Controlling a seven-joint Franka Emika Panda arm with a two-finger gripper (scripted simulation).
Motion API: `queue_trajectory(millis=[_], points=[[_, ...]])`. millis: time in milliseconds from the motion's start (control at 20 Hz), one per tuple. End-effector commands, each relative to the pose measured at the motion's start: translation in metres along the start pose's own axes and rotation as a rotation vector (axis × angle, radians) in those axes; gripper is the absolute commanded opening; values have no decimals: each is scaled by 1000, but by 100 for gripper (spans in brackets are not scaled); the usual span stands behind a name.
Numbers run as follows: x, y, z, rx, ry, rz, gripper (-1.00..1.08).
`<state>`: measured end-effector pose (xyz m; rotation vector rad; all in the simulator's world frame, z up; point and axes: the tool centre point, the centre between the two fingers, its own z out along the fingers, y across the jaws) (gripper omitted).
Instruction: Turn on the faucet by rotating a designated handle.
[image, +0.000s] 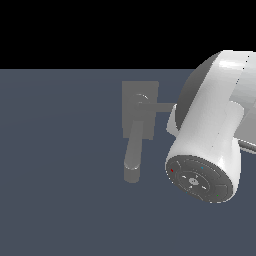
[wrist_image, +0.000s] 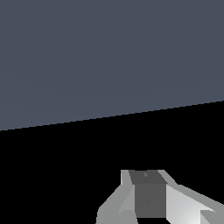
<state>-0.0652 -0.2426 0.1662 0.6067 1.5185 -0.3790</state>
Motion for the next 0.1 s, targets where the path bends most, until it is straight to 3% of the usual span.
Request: queue_trajectory(millis=[0,50], points=[[5,87,-9,-493,-21,-154,-100],[5,87,-9,-493,-21,-154,-100]])
